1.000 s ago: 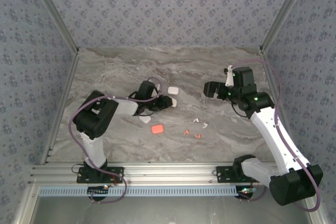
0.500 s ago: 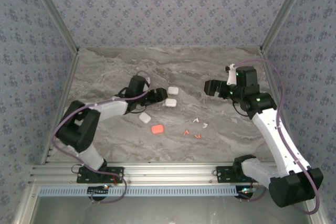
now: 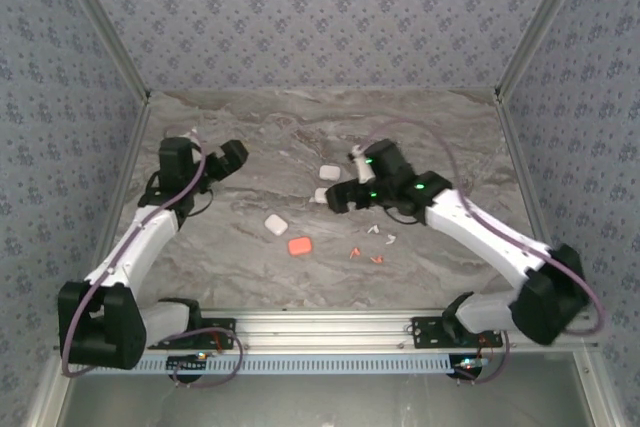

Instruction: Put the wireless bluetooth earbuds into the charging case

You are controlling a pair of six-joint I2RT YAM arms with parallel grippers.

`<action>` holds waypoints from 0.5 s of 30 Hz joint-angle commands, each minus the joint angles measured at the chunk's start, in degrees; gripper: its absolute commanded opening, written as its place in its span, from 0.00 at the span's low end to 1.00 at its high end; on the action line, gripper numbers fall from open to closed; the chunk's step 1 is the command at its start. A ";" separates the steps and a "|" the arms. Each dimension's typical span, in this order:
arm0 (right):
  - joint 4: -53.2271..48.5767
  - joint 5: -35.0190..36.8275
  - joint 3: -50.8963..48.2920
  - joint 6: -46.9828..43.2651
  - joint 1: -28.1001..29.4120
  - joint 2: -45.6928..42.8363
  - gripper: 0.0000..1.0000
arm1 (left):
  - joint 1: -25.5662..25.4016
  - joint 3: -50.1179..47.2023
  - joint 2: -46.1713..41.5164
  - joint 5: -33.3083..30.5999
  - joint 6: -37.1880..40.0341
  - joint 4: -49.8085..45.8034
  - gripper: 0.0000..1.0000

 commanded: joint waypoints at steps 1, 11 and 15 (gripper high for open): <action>-1.94 4.33 5.84 1.34 6.52 8.68 1.00 | 4.69 -1.48 -2.37 2.61 -1.54 -5.44 0.99; -11.84 8.86 29.30 -3.88 17.65 35.89 0.93 | 12.84 -6.31 -7.46 4.91 -2.72 -6.63 0.99; -13.97 9.58 35.00 -6.51 18.55 42.54 0.86 | 13.58 -7.10 -8.38 5.03 -2.72 -7.31 0.99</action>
